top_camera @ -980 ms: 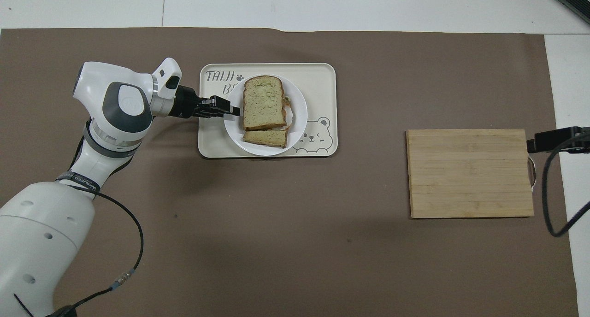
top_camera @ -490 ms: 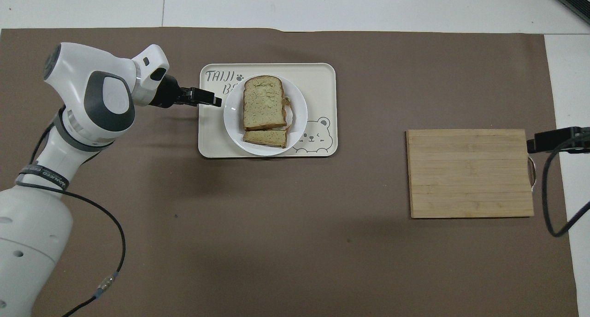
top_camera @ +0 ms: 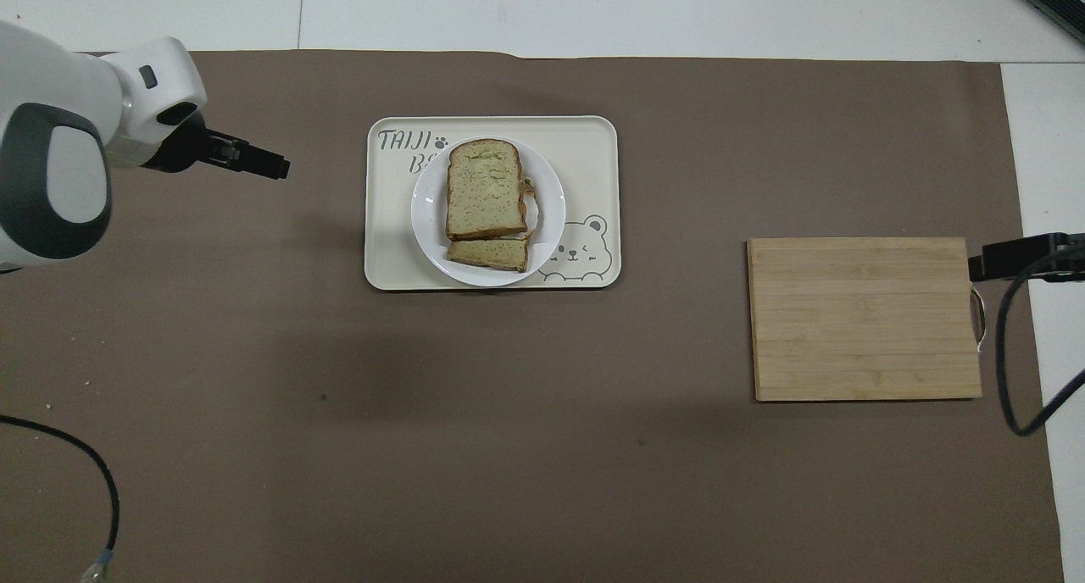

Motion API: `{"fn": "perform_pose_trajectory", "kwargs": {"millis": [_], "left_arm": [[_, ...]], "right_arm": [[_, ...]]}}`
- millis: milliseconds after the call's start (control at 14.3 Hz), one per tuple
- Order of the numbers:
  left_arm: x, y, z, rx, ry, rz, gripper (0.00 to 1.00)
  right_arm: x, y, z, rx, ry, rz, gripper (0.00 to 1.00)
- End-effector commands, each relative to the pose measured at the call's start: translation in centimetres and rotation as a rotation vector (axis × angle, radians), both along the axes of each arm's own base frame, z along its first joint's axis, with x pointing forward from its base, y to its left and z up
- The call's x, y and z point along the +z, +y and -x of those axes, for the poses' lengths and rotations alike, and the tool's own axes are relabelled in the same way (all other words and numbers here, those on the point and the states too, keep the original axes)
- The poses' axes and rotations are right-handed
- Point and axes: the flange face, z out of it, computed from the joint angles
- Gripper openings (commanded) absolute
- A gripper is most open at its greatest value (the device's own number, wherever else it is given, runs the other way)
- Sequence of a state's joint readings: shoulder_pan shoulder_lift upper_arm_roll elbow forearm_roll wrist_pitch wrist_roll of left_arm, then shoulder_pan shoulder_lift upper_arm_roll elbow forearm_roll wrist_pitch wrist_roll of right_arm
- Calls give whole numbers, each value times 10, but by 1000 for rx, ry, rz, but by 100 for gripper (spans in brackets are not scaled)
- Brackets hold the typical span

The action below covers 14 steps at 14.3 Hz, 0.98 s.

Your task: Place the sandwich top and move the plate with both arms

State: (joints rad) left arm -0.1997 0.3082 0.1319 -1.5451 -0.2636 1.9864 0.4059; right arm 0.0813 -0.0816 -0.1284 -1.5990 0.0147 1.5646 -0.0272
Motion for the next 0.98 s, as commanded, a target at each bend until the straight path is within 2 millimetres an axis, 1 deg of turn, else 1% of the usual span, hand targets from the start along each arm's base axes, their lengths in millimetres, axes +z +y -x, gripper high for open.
{"fn": "perform_pose_trajectory", "kwargs": {"millis": [0, 70, 140, 210, 280, 490, 560, 630, 700, 770, 910], "left_arm": [[49, 18, 18, -24, 44, -97, 100], [62, 26, 23, -28, 68, -129, 100], [83, 30, 31, -30, 83, -145, 100], [94, 35, 39, -32, 108, -162, 100], [107, 43, 49, -23, 122, -165, 100], [156, 66, 83, 6, 100, -174, 100], [167, 71, 93, 9, 107, -181, 100], [175, 73, 102, 10, 114, -182, 100], [179, 80, 109, 19, 129, -179, 100], [182, 83, 115, 23, 148, -178, 100], [181, 85, 122, 25, 193, -194, 100]], "right_arm": [[3, -2, 4, 22, -30, 3, 100], [2, -2, 4, 25, -28, 5, 100], [2, -2, 4, 25, -30, 4, 100], [1, -2, 3, 25, -28, 4, 100], [3, -2, 3, 27, -32, 3, 100], [2, -2, 4, 18, -17, -5, 100], [3, -2, 4, 18, -18, -5, 100], [3, -2, 4, 18, -18, -5, 100], [3, -2, 4, 18, -18, -5, 100], [3, -1, 4, 18, -18, -6, 100], [3, -1, 4, 18, -18, -6, 100]]}}
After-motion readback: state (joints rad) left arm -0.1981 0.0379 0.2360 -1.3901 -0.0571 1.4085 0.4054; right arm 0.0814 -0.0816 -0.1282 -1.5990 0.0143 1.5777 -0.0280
